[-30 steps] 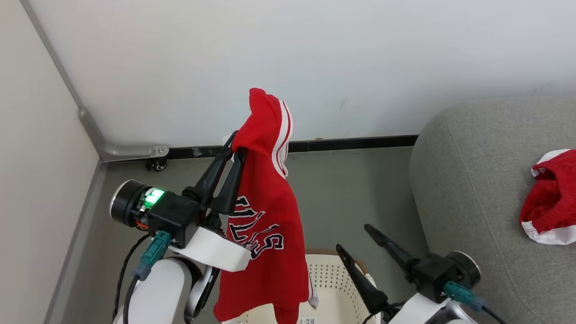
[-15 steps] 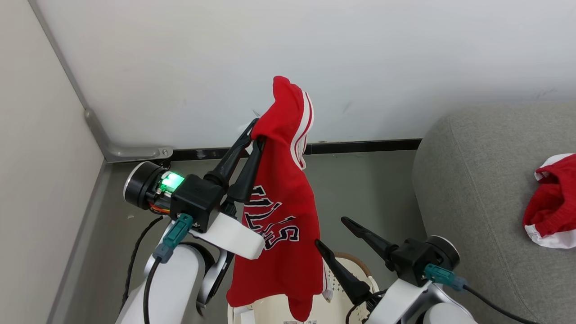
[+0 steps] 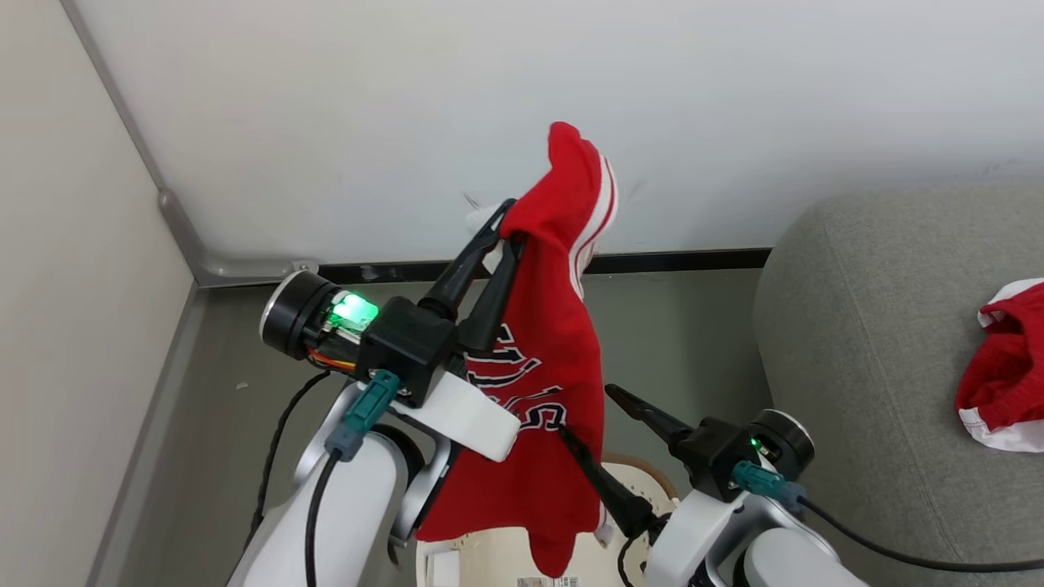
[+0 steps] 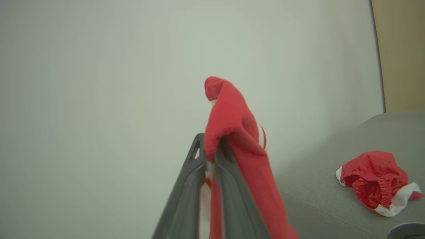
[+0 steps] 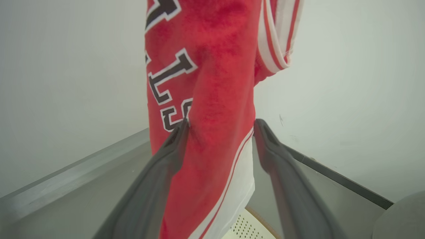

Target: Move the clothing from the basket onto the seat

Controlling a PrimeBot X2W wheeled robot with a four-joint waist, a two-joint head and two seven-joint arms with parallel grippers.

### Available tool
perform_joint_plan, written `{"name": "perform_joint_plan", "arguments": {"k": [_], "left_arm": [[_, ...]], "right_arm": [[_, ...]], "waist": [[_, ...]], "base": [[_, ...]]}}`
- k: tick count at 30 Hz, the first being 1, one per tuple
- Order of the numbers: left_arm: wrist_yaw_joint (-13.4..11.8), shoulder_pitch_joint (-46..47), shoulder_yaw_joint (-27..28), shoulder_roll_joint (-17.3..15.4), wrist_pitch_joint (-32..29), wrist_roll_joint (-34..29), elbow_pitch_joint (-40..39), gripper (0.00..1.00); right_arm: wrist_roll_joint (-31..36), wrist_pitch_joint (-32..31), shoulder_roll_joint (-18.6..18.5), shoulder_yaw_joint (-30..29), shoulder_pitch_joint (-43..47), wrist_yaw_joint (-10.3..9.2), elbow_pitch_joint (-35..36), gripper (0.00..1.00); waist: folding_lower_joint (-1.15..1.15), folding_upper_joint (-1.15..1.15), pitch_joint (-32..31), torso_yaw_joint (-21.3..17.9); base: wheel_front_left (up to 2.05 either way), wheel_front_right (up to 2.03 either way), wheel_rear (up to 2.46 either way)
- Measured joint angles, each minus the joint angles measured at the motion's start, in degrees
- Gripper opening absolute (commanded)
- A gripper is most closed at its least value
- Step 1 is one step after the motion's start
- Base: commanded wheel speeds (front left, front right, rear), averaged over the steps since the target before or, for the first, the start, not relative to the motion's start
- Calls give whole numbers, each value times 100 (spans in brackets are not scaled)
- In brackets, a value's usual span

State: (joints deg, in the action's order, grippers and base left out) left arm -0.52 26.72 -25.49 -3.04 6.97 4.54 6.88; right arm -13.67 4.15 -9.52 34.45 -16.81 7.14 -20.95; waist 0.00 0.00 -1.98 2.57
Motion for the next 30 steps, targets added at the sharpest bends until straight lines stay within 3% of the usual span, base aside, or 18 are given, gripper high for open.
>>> {"name": "perform_joint_plan", "arguments": {"k": [11,12,16,23,30], "left_arm": [[10,61,-345,18,-179,44,-147,0],[10,61,-358,19,-193,67,-151,0],[10,61,-365,20,-200,188,-148,0],[-1,52,-199,29,-246,398,48,0],[-108,-98,212,-134,-277,508,828,0]], "right_arm": [[41,270,193,66,-423,0,-665,100],[59,285,196,68,-465,0,-716,62],[60,392,197,112,-474,0,-891,0],[51,572,191,198,-532,0,-1017,0],[-419,772,186,123,-456,0,-892,0]], "waist": [[0,0,21,126],[0,0,22,140],[0,0,25,195],[0,0,13,207],[0,0,0,86]], "base": [[0,0,0],[0,0,0],[0,0,0],[0,0,0],[0,0,0]]}}
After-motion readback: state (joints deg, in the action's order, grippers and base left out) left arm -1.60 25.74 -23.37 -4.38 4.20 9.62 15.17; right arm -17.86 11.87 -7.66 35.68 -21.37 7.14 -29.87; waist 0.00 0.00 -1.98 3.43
